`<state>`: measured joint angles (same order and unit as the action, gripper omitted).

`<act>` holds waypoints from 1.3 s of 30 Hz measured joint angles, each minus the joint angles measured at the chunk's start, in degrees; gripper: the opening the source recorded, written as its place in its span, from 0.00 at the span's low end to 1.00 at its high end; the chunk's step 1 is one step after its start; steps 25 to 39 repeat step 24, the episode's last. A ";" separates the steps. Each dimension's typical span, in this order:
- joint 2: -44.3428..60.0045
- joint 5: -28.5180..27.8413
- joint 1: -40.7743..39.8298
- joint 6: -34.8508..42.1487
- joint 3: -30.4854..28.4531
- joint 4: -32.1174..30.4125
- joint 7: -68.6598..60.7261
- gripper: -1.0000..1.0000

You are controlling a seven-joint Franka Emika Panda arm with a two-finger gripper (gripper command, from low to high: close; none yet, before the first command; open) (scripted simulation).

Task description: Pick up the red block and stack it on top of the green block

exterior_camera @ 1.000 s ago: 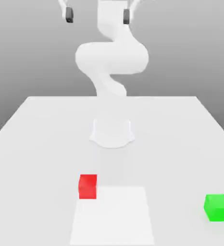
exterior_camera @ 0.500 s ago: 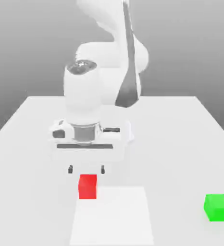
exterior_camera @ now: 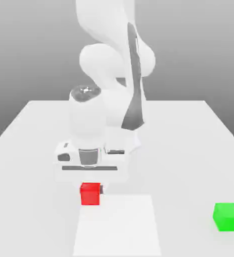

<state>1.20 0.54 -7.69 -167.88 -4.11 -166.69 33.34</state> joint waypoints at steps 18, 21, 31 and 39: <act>9.34 -5.25 29.78 17.35 16.66 26.43 28.25 0.00; 15.24 -8.05 31.43 12.30 15.10 27.16 30.66 0.00; 16.26 -8.55 31.68 11.39 14.81 27.24 31.05 1.00; 16.26 -8.55 31.68 11.39 14.81 27.24 31.05 1.00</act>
